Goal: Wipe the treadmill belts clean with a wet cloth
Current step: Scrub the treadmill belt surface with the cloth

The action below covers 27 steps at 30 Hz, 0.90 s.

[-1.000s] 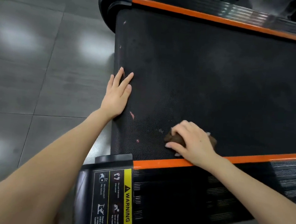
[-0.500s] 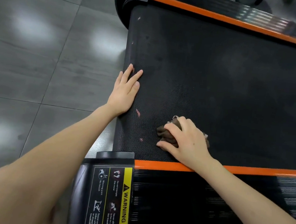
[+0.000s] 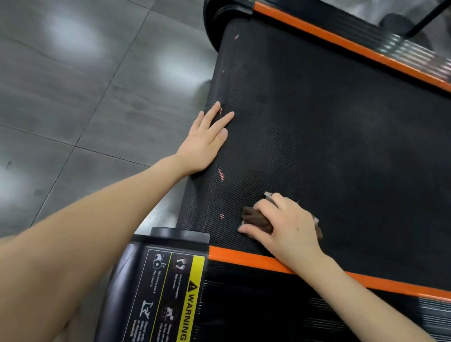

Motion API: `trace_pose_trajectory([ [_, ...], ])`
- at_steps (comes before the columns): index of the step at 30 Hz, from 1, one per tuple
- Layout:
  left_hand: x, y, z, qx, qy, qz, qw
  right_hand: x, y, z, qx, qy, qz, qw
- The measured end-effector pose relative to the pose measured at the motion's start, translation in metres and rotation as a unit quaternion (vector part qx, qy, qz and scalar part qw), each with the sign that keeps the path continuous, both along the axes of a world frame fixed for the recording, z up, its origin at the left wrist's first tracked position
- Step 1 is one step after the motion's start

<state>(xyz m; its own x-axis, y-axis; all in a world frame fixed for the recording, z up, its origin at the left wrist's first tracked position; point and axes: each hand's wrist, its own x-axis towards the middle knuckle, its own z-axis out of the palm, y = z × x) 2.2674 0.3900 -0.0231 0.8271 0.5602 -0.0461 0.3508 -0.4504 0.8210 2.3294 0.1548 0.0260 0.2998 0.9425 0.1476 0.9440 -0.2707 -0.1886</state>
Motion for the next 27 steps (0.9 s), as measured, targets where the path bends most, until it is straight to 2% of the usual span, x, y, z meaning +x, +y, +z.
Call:
trace_pose_trajectory([
  [3, 0.002, 0.001, 0.006, -0.023, 0.016, -0.012, 1.0, 0.011, 0.038, 0.0, 0.001, -0.022, -0.003, 1.0],
  [5, 0.002, 0.003, 0.012, -0.037, 0.029, -0.031, 0.998, 0.016, 0.078, 0.001, 0.007, -0.014, -0.084, 0.996],
  [7, -0.002, 0.008, 0.019, -0.121, 0.006, -0.047, 0.992, 0.014, 0.101, -0.001, 0.015, 0.002, -0.147, 0.989],
  [9, -0.011, 0.015, 0.022, -0.254, -0.04, -0.032, 0.966, 0.002, 0.093, -0.001, 0.03, 0.003, -0.113, 0.993],
  [11, -0.023, 0.016, 0.019, -0.326, -0.072, 0.019, 0.943, -0.014, 0.063, 0.0, 0.03, 0.011, -0.025, 0.999],
  [14, -0.032, 0.012, 0.007, -0.368, -0.082, 0.098, 0.921, -0.027, 0.031, -0.004, 0.019, 0.036, 0.04, 0.998],
  [16, -0.034, 0.007, 0.003, -0.399, -0.099, 0.114, 0.904, -0.02, 0.044, -0.007, 0.025, 0.011, 0.044, 0.999],
  [18, -0.033, 0.004, 0.001, -0.416, -0.109, 0.114, 0.895, -0.011, 0.076, -0.009, 0.047, -0.011, 0.001, 0.999],
  [20, -0.032, 0.003, 0.002, -0.411, -0.103, 0.107, 0.9, -0.001, 0.109, -0.006, 0.059, -0.008, -0.074, 0.995],
  [22, -0.032, 0.003, 0.003, -0.399, -0.089, 0.109, 0.906, -0.002, 0.121, -0.007, 0.062, -0.004, -0.105, 0.993],
  [27, -0.033, 0.002, 0.002, -0.43, -0.102, 0.123, 0.889, -0.036, 0.052, -0.01, 0.066, 0.025, 0.018, 0.997],
])
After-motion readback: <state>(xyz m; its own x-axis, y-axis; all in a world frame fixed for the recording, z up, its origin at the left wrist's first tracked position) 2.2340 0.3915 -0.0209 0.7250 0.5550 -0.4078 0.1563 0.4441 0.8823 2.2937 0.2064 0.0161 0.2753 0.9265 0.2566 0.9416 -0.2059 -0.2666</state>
